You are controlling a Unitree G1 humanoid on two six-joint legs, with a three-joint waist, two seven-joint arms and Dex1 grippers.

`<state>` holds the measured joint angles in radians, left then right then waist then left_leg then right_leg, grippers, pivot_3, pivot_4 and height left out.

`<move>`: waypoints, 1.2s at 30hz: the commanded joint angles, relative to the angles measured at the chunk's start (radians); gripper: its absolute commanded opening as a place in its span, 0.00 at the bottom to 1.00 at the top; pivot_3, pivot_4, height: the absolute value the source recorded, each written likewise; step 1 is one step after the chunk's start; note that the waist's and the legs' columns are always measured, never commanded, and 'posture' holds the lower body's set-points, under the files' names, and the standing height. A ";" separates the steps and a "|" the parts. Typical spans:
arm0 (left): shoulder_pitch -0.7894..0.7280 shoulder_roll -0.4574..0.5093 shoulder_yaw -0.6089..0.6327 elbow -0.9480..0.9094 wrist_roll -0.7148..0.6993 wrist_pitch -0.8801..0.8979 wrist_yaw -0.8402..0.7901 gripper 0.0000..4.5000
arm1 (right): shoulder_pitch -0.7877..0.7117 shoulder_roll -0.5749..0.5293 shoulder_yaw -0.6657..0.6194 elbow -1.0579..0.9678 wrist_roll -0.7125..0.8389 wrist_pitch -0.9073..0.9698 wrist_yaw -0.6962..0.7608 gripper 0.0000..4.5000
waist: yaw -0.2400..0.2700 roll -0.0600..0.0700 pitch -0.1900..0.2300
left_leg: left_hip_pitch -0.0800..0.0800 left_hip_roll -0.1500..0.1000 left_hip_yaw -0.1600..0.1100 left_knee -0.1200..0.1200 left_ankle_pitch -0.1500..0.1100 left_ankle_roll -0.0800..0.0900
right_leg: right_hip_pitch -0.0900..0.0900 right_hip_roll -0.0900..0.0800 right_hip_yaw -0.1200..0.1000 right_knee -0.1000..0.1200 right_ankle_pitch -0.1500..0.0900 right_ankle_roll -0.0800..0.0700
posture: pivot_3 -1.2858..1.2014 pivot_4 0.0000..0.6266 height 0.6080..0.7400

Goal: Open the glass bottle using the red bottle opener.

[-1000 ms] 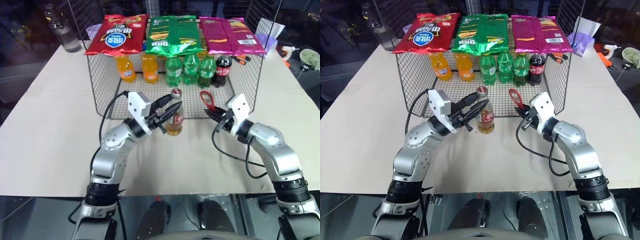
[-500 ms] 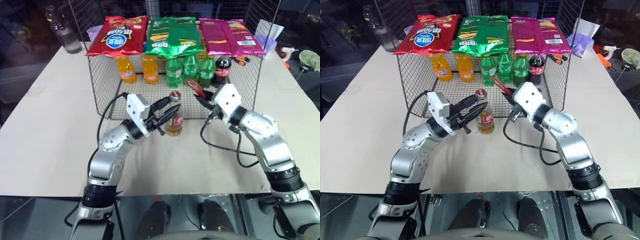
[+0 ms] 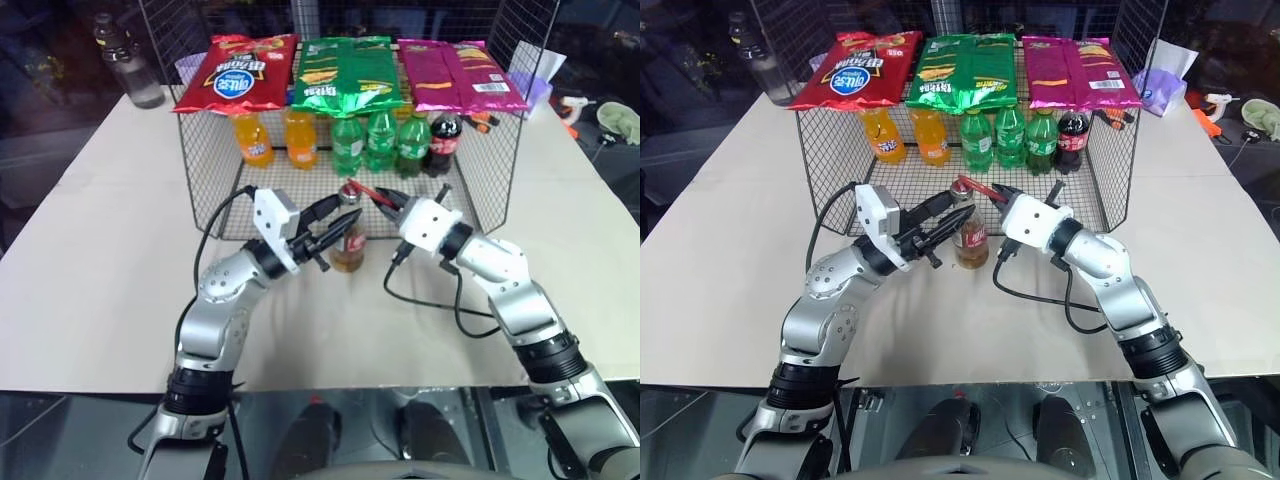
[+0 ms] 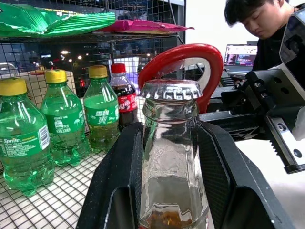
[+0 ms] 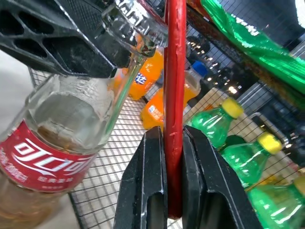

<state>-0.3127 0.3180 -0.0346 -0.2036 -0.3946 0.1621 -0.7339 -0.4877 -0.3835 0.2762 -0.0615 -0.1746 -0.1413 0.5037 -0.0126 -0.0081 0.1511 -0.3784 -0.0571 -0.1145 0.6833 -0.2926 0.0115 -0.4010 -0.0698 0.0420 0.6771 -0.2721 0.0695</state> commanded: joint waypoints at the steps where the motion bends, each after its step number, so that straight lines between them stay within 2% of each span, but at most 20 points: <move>1: 0.014 -0.002 -0.043 0.054 0.026 0.039 0.003 0.28 | 0.003 0.011 0.063 0.033 -0.055 -0.075 0.008 0.00 | 0.000 0.000 -0.001 | 0.000 0.000 0.000 0.000 0.000 0.000 | 0.000 0.000 0.000 0.000 0.000 0.000 | 0.52 0.24 1.00; 7: 0.016 -0.007 -0.045 0.051 0.024 0.043 0.007 0.28 | -0.028 0.042 0.082 0.095 -0.137 -0.129 -0.036 0.00 | 0.000 0.001 -0.004 | 0.008 0.000 0.000 -0.002 0.000 0.000 | 0.008 0.000 0.000 -0.002 0.000 0.000 | 0.52 0.24 1.00; 10: 0.019 -0.011 -0.047 0.047 0.021 0.046 0.009 0.28 | -0.046 0.066 0.091 0.150 -0.178 -0.180 -0.084 0.00 | -0.001 0.001 -0.004 | 0.019 0.000 0.000 -0.009 -0.001 0.002 | 0.018 0.000 0.000 -0.007 0.000 0.000 | 0.52 0.24 1.00; 19: 0.021 -0.019 -0.048 0.043 0.016 0.051 0.014 0.28 | -0.076 0.106 0.113 0.335 -0.318 -0.401 -0.291 0.00 | -0.002 0.001 -0.004 | 0.021 0.000 0.000 -0.014 0.000 0.000 | 0.020 0.000 -0.001 -0.011 0.000 0.000 | 0.52 0.24 1.00; 23: 0.020 -0.018 -0.051 0.043 0.017 0.052 0.013 0.28 | -0.098 0.119 0.110 0.370 -0.332 -0.464 -0.333 0.00 | -0.002 0.001 -0.004 | 0.021 0.001 -0.001 -0.014 0.000 0.000 | 0.020 0.001 -0.001 -0.011 0.000 0.000 | 0.52 0.24 1.00; 31: 0.017 -0.018 -0.051 0.049 0.021 0.052 0.010 0.28 | -0.116 0.023 0.117 0.327 -0.349 -0.544 -0.267 0.00 | -0.001 0.001 -0.004 | 0.020 0.001 -0.001 -0.015 0.000 0.000 | 0.020 0.000 -0.001 -0.014 0.000 0.000 | 0.52 0.24 1.00; 36: 0.007 -0.023 -0.057 0.062 0.023 0.050 0.004 0.28 | -0.240 -0.088 0.108 0.395 -0.376 -0.613 -0.221 0.00 | 0.000 0.002 -0.004 | 0.019 0.000 -0.002 -0.015 0.000 0.000 | 0.020 0.000 -0.002 -0.015 0.000 0.000 | 0.52 0.24 1.00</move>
<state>-0.3098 0.2993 -0.0336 -0.1835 -0.3963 0.1689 -0.7264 -0.7055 -0.4666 0.3304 0.3479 -0.5085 -0.6830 0.2377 -0.0123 -0.0063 0.1471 -0.3593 -0.0570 -0.1173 0.6682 -0.2927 0.0115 -0.3808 -0.0696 0.0395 0.6622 -0.2723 0.0694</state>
